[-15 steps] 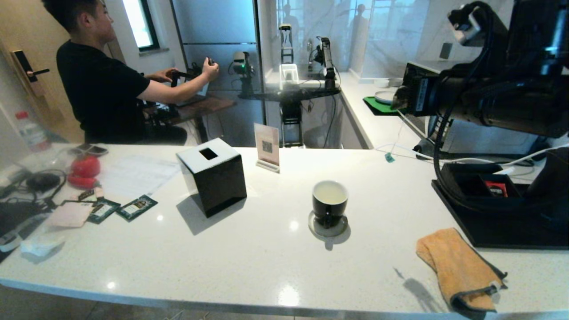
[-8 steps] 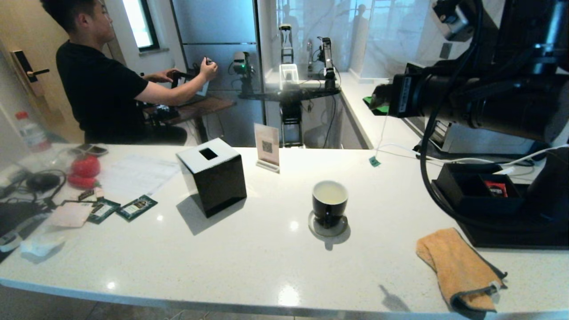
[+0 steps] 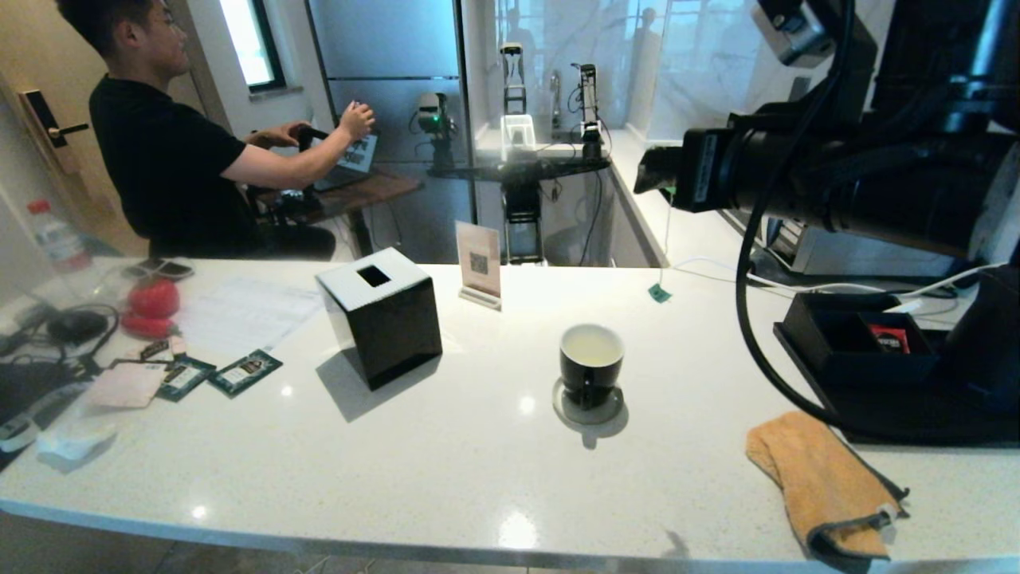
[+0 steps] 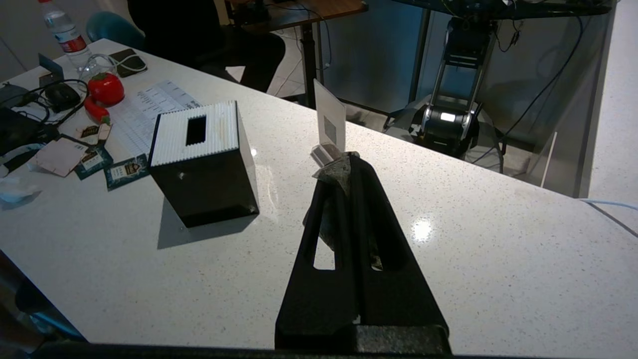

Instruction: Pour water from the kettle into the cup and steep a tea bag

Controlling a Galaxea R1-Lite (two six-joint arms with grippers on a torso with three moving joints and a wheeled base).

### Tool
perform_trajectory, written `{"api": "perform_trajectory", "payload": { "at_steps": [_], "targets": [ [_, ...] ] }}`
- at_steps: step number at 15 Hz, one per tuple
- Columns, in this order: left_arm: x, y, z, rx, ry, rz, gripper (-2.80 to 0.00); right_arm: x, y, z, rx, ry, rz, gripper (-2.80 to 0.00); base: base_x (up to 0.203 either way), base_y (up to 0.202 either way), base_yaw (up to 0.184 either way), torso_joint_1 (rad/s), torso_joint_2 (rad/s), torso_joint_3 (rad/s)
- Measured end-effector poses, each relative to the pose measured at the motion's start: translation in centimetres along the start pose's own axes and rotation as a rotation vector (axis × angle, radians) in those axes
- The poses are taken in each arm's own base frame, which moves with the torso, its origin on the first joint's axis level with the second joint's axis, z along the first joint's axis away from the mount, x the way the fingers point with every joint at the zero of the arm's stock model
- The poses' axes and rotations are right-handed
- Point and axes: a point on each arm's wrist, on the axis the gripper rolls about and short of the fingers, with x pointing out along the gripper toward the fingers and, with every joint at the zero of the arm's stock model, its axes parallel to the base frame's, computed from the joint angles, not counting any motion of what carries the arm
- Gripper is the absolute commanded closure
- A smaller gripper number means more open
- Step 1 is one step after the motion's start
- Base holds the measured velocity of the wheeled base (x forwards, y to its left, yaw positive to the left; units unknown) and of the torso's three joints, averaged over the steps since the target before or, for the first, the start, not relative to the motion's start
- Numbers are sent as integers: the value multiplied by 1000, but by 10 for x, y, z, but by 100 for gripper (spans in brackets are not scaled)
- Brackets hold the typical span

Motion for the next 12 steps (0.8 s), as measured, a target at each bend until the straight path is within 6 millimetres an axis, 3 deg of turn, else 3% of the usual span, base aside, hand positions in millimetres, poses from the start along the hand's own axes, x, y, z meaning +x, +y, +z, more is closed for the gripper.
{"api": "perform_trajectory", "payload": {
  "at_steps": [6,12],
  "targets": [
    [5,-2,25,-5,30,-80,0,4,8,-3,-2,7,23,0,0,0,0,0,0,0],
    [39,-4,82,-42,72,-211,0,7,10,6,3,-24,34,0,0,0,0,0,0,0]
  ]
}}
